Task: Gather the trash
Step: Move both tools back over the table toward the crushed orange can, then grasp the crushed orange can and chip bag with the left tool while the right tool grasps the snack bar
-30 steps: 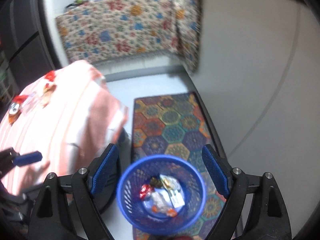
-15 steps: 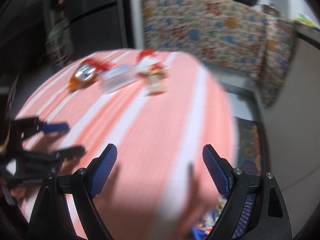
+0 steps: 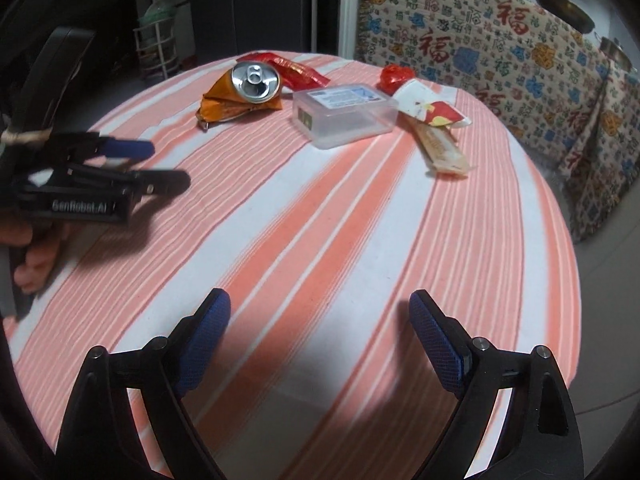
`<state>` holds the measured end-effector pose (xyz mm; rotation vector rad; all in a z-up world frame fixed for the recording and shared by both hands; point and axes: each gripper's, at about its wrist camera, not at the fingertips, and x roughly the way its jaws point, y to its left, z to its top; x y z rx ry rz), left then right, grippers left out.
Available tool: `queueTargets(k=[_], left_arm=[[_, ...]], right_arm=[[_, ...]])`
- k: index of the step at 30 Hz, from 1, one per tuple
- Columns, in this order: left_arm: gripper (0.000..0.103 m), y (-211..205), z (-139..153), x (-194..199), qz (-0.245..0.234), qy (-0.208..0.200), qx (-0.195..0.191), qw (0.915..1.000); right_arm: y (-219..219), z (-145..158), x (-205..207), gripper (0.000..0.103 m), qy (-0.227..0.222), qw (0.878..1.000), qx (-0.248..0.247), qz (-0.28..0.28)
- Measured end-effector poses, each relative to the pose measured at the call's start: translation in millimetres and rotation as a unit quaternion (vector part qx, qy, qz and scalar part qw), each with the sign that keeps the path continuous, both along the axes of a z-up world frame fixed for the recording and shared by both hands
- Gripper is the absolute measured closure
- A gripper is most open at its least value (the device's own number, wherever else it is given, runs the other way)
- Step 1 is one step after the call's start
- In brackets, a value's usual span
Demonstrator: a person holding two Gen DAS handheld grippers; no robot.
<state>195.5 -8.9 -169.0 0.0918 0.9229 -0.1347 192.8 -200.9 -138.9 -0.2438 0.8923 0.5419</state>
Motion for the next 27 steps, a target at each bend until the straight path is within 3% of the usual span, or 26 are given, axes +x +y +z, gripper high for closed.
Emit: queueTargets(k=[7, 15, 22, 23, 27], left_arm=[[0.0, 9.4, -1.6, 41.1, -0.027, 0.007, 0.006, 0.9996], [0.0, 11.2, -1.3, 83.5, -0.046, 0.008, 0.004, 0.9989], [0.002, 1.4, 0.6, 94.8, -0.065, -0.004, 0.023, 0.9976], [0.004, -0.6, 1.0, 93.7, -0.071, -0.007, 0.027, 0.9971], [0.033, -4.4, 2.7, 82.9, -0.086, -0.009, 0.002, 0.9963]], right_arm=[[-4.4, -1.5, 4.0, 0.001, 0.017, 1.0, 0.009, -0.008], [-5.1, -1.2, 2.7, 0.0, 0.019, 1.0, 0.01, -0.008], [-5.2, -1.2, 3.0, 0.0, 0.018, 1.0, 0.01, -0.007], [-5.1, -1.2, 2.9, 0.0, 0.018, 1.0, 0.01, -0.007], [-5.2, -1.4, 3.1, 0.0, 0.018, 1.0, 0.01, -0.007]])
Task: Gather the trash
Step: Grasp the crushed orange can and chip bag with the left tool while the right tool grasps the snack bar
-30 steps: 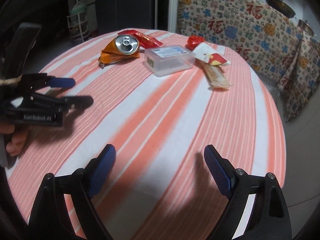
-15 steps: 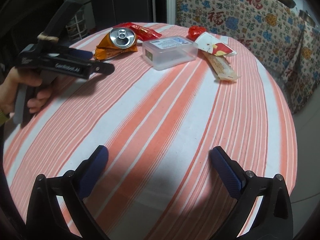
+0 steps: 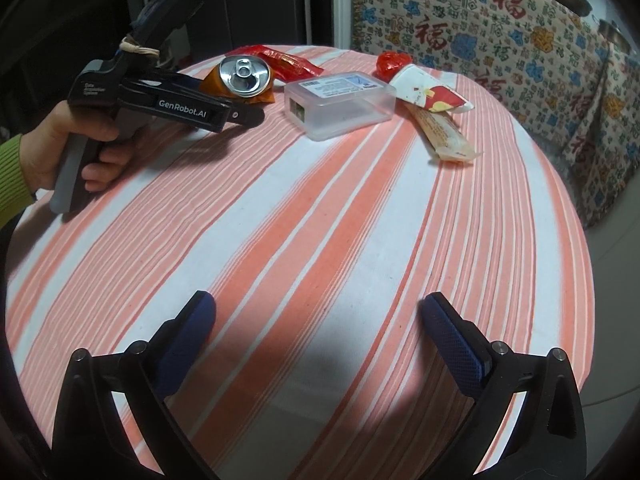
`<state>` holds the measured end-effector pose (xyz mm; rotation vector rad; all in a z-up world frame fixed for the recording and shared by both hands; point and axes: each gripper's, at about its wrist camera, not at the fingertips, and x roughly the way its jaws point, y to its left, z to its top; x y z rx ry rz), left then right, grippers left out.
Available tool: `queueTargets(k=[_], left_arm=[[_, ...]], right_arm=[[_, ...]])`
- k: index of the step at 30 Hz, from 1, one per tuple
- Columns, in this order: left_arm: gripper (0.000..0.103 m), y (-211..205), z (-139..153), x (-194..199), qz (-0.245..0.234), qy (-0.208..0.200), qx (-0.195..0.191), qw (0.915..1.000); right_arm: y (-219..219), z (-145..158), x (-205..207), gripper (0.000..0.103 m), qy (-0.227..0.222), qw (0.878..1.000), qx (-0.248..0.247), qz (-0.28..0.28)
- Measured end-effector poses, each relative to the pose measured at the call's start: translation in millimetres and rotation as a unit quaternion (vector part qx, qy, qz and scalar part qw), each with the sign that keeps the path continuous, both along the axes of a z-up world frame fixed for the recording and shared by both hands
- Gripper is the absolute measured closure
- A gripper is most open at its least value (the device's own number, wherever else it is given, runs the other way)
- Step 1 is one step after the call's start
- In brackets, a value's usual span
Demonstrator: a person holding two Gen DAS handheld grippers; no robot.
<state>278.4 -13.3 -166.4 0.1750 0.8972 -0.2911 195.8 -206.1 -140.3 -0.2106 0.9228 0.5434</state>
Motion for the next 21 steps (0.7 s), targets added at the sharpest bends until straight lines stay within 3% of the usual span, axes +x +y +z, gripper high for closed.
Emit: queueTargets(k=[3, 11, 17, 21], left_arm=[[0.048, -1.5, 1.5, -11.5, 0.011, -0.003, -0.008, 0.9999], [0.048, -7.1, 4.0, -66.5, 0.045, 0.001, -0.011, 0.9989], [0.046, -17.1, 3.7, -103.6, 0.059, -0.002, -0.001, 0.9983], [0.032, -20.2, 1.0, -104.8, 0.054, -0.002, 0.0, 0.9986]], right_arm=[[0.0, -0.1, 0.0, 0.0, 0.0, 1.0, 0.0, 0.0], [-2.0, 0.5, 0.4, 0.0, 0.001, 1.0, -0.001, -0.002], [-31.7, 2.4, 17.4, 0.001, 0.006, 0.998, -0.003, -0.057], [-49.2, 4.4, 30.2, 0.001, -0.004, 0.996, -0.009, -0.093]])
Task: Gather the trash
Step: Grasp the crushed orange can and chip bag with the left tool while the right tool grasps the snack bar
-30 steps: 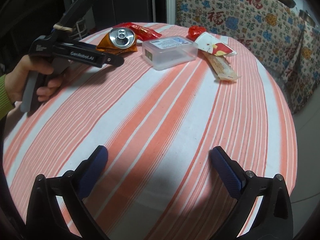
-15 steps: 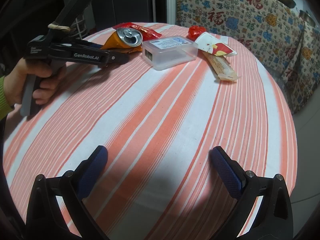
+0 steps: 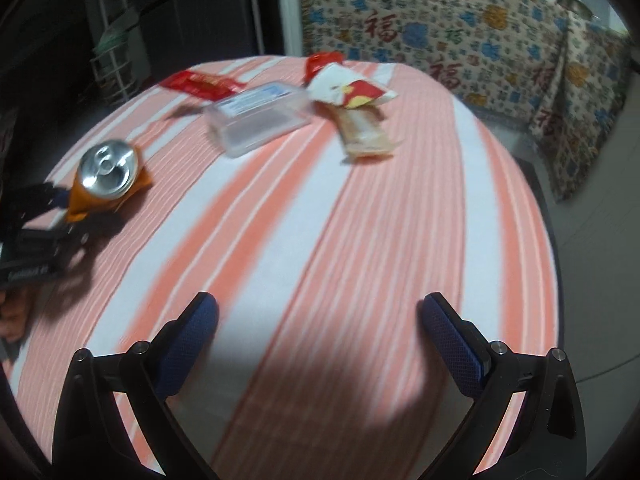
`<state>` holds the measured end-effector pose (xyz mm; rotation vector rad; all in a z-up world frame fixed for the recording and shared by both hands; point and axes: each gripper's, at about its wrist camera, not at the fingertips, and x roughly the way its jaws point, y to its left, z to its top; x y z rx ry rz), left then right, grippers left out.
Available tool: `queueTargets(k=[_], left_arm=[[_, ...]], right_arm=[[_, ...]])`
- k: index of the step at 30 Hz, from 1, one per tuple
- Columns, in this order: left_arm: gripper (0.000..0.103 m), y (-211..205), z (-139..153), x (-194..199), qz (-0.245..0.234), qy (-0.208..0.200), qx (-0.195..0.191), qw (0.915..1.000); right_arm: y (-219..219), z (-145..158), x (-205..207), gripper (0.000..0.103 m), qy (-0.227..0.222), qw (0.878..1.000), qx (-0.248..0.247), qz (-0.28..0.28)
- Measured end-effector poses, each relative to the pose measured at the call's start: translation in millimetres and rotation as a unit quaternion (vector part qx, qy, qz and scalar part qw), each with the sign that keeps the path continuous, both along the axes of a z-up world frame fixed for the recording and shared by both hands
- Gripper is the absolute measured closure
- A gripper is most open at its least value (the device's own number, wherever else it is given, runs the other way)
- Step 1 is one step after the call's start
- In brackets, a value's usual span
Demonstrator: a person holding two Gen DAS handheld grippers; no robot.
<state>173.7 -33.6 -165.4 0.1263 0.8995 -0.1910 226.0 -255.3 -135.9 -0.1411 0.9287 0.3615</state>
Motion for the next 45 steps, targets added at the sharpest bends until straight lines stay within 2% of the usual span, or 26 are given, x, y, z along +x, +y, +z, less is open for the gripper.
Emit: queueTargets(k=[2, 5, 13, 15, 18, 20, 22, 30, 36, 39, 41, 45], left_arm=[[0.028, 1.1, -1.2, 2.3, 0.003, 0.002, -0.002, 1.0], [0.027, 2.7, -2.3, 0.3, 0.005, 0.003, -0.006, 1.0], [0.023, 0.9, -3.8, 0.1, 0.011, 0.002, 0.001, 0.9999], [0.022, 0.9, -4.0, -0.2, 0.012, 0.001, 0.0, 0.9999], [0.022, 1.2, -4.1, 0.2, 0.012, 0.002, -0.001, 0.9999], [0.022, 1.9, -4.5, 0.8, 0.012, 0.002, -0.001, 0.9999], [0.022, 1.9, -4.5, 0.6, 0.013, 0.002, -0.001, 0.9999], [0.021, 1.1, -4.6, -0.4, 0.013, 0.002, -0.001, 0.9999], [0.021, 1.4, -4.7, -0.8, 0.013, 0.002, 0.0, 0.9999], [0.022, 2.0, -4.4, -1.5, 0.012, 0.002, -0.006, 0.9999], [0.023, 4.6, -3.2, -5.6, 0.002, 0.004, -0.015, 0.9999], [0.023, 8.7, -0.2, -24.7, -0.026, 0.006, -0.018, 0.9995]], right_arm=[[-6.7, -3.3, 8.2, 0.001, 0.002, 1.0, -0.011, -0.017], [-13.9, -4.1, 25.7, 0.0, 0.001, 1.0, -0.002, -0.028], [10.6, -4.5, 95.1, 0.001, -0.001, 1.0, -0.019, 0.012], [17.1, -2.1, 112.1, 0.006, -0.009, 1.0, -0.022, 0.013], [23.9, -1.4, 126.4, 0.026, -0.017, 0.999, -0.022, 0.023], [24.4, 0.7, 125.7, 0.07, -0.017, 0.999, -0.009, 0.029], [23.3, 0.8, 114.8, 0.076, -0.012, 0.999, -0.002, 0.03], [17.3, 3.9, 19.8, 0.076, 0.013, 0.999, 0.017, 0.034], [18.9, 7.8, -25.7, 0.075, 0.044, 0.997, 0.032, 0.063], [11.5, 8.4, -34.6, 0.067, 0.062, 0.994, 0.066, 0.069], [5.9, 9.3, -36.8, 0.051, 0.065, 0.992, 0.077, 0.069], [0.0, 13.1, -35.8, 0.045, 0.066, 0.992, 0.08, 0.072]])
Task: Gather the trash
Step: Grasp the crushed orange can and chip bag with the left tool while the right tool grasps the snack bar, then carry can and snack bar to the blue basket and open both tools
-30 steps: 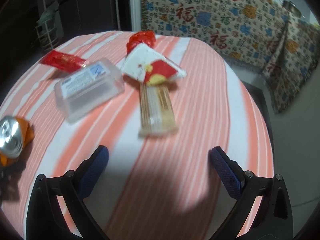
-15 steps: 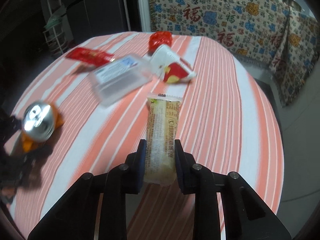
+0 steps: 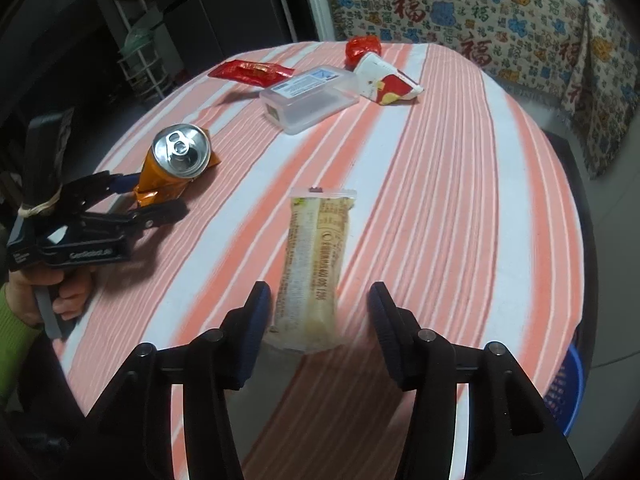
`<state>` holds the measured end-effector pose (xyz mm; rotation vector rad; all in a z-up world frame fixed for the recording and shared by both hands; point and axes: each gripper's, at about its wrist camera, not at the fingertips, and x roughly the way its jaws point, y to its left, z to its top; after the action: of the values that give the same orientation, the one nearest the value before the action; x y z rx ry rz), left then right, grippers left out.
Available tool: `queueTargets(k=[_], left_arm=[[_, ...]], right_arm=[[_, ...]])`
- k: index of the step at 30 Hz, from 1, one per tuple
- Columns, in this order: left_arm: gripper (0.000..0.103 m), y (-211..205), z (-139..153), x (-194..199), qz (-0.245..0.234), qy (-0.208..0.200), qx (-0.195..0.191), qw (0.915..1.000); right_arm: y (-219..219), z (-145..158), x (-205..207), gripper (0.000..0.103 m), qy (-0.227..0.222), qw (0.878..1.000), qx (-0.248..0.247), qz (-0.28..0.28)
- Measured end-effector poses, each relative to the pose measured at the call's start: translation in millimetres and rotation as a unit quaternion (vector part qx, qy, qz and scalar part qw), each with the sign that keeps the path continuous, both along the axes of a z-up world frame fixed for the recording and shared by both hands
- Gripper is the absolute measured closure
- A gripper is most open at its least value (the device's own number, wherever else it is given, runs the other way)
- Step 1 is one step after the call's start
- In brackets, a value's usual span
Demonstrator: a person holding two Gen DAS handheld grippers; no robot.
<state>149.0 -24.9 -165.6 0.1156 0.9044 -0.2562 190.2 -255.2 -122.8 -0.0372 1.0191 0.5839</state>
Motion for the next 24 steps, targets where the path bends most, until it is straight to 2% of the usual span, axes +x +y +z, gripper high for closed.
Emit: queueTargets(k=[2, 4, 9, 12, 13, 15, 17, 19, 20, 21, 24], left_arm=[[0.023, -0.3, 1.9, -6.1, -0.005, 0.001, 0.005, 1.0], [0.023, -3.1, 6.6, -6.8, -0.008, -0.004, 0.009, 0.9999], [0.023, -18.8, 17.2, 9.5, -0.003, -0.014, 0.021, 0.9997], [0.023, -31.8, 16.1, 18.6, -0.007, -0.022, 0.054, 0.9983], [0.023, -33.8, 16.2, 19.4, -0.009, -0.024, 0.06, 0.9979], [0.023, -38.1, 16.3, 20.4, -0.018, -0.024, 0.066, 0.9974], [0.024, -39.0, 16.6, 21.1, -0.02, -0.025, 0.072, 0.9969], [0.048, -38.7, 15.5, 22.3, -0.02, -0.022, 0.074, 0.9969], [0.067, -37.0, 13.6, 24.9, -0.019, -0.01, 0.067, 0.9975], [0.07, -34.7, 13.1, 26.0, -0.016, -0.008, 0.06, 0.998], [0.071, -28.5, 15.1, 24.4, -0.009, -0.006, 0.025, 0.9996]], right_arm=[[0.0, 3.6, -0.4, 0.035, 0.001, 1.0, 0.004, 0.005], [3.4, 6.9, -0.7, 0.03, -0.001, 1.0, 0.002, 0.014], [16.5, 10.7, 6.2, 0.03, -0.004, 1.0, -0.003, 0.015], [22.8, 10.4, 15.6, 0.03, -0.004, 1.0, -0.01, 0.01], [24.7, 8.6, 19.3, 0.033, -0.001, 1.0, -0.017, 0.008], [25.0, 5.3, 25.6, 0.047, 0.009, 1.0, -0.021, 0.003], [25.6, 2.8, 30.6, 0.07, 0.017, 1.0, -0.023, 0.005], [26.5, 3.6, 31.2, 0.082, 0.018, 1.0, -0.023, 0.01], [26.0, 5.5, 30.7, 0.086, 0.017, 1.0, -0.02, 0.009], [25.7, 7.7, 29.6, 0.087, 0.015, 1.0, -0.018, 0.008], [20.6, 15.2, 25.7, 0.087, 0.005, 1.0, -0.008, 0.004]])
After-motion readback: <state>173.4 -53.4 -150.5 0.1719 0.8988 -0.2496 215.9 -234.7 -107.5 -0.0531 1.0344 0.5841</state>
